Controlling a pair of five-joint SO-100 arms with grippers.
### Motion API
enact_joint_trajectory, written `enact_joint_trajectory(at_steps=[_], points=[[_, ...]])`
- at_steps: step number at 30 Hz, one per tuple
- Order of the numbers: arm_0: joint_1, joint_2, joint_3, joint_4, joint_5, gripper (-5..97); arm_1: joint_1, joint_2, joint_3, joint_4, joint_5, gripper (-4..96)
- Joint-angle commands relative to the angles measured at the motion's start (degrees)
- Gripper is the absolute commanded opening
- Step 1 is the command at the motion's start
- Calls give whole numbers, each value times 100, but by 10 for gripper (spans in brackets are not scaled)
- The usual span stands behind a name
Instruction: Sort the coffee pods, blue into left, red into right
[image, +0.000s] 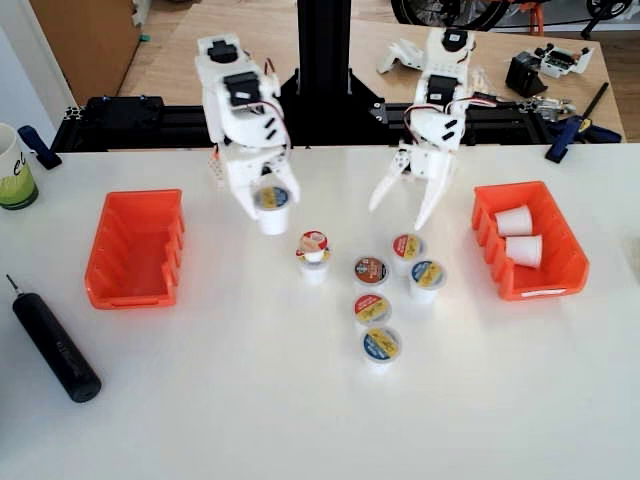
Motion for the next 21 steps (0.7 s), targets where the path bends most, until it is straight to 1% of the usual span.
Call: enact_joint_trajectory(at_steps=[1, 6, 11, 17, 19, 21], points=[[888, 290, -466, -70, -800, 247, 114, -9, -26, -44, -141, 340], [1916, 352, -606, -97, -1934, 245, 308, -9, -26, -70, -404, 336], [2707, 360, -703, -211, -2848, 247, 334, -9, -26, -114, -369, 335], [3876, 290, -677, -633, -4482, 253, 352, -53, 0, -176, -343, 332], [4069, 237, -659, -826, -4799, 258, 387, -53, 35, -220, -352, 331], [4096, 211, -650, -870, -4887, 285, 448, -62, 79, -352, -422, 331]])
